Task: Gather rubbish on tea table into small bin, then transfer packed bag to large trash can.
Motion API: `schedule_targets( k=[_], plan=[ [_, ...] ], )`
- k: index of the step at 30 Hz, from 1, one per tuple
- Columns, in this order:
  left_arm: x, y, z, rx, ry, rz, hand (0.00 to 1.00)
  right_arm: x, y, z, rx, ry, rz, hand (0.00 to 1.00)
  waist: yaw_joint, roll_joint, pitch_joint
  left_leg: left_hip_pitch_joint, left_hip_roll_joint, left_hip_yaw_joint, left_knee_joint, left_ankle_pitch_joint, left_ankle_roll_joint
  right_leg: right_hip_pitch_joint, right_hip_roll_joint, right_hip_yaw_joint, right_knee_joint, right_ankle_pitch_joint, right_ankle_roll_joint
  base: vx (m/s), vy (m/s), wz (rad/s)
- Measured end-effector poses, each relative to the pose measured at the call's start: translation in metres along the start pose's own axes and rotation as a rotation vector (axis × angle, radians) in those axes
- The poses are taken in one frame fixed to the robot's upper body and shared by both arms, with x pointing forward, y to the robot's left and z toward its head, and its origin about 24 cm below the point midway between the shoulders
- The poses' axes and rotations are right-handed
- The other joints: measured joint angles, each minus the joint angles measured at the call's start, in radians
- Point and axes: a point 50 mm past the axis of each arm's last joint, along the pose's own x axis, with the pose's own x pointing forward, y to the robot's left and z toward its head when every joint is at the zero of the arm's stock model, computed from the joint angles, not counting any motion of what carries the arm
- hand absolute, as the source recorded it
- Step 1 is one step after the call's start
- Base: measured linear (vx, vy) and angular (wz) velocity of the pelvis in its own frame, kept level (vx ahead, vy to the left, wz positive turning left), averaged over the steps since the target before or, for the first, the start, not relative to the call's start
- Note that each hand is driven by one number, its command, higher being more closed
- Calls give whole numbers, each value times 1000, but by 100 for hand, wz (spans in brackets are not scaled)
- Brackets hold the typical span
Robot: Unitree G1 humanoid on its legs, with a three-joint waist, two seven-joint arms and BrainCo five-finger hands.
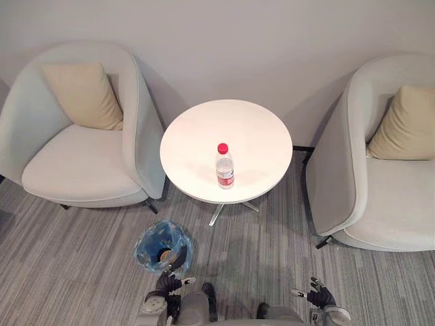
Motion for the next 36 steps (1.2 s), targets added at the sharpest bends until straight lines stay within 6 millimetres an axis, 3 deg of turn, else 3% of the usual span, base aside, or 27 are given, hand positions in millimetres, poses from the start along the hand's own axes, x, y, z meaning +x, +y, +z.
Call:
schedule_targets(
  k=[2,5,8,9,11,13,14,15,16,19,23,36],
  plan=[
    [0,0,0,1,-1,0,0,1,0,2,-4,-5,2,0,1,-9,1,17,-19,11,4,-25,7,-2,-24,8,37,-29,14,206,93,-5],
    [-2,1,-5,11,15,-5,0,4,6,9,-21,-20,18,0,0,-14,-4,65,-48,29,19,-93,21,-66,-70,60,259,-72,73,170,103,-18],
    [-2,6,-6,57,18,-18,0,3,15,4,-10,-1,37,0,-12,-36,-17,104,-74,14,16,-118,38,-165,-107,86,506,-61,99,209,67,19],
    [-2,8,-6,63,17,-15,0,3,17,3,-12,5,43,0,-19,-40,-19,110,-74,4,15,-122,43,-173,-104,90,523,-74,86,215,-4,38],
    [-2,11,-5,76,16,-13,0,3,17,3,-18,7,45,0,-32,-31,-21,134,-56,-34,-3,-125,44,-221,-48,109,495,-129,30,199,-58,41],
    [-1,10,-4,76,13,-14,0,2,12,0,-23,15,36,0,-31,-13,-15,157,-24,-57,-12,-117,32,-255,14,118,398,-129,7,182,-102,36],
    [-2,13,-4,80,13,-9,0,2,12,-1,-23,18,36,0,-30,-30,-26,163,-31,-72,-8,-111,12,-247,28,138,237,-42,-1,179,-119,43],
    [-2,14,-4,83,13,-7,0,0,11,-6,-24,29,34,0,-28,-48,-32,164,-46,-79,-3,-117,1,-251,22,145,186,67,-20,205,-133,46],
    [-1,6,-7,69,31,-23,0,-1,3,-9,-31,45,13,0,-28,-18,-37,170,-25,-101,-4,-133,-24,-235,38,129,198,63,-32,201,-125,25],
    [-2,-1,-12,52,48,-37,0,1,0,-4,-33,34,7,0,-29,5,-49,182,9,-113,-44,-121,-45,-209,71,114,141,69,-41,140,-116,7],
    [-1,-1,-10,40,42,-32,0,-1,-1,-13,-23,58,-1,0,-29,3,-48,214,20,-134,-94,-109,-64,-165,83,90,89,80,-54,28,-63,17],
    [-4,4,-22,57,89,-21,0,-2,0,-9,-24,33,2,0,-26,-7,-55,209,-15,-163,-159,-51,-46,-116,54,74,-55,182,-29,-80,27,7]
  ],
)
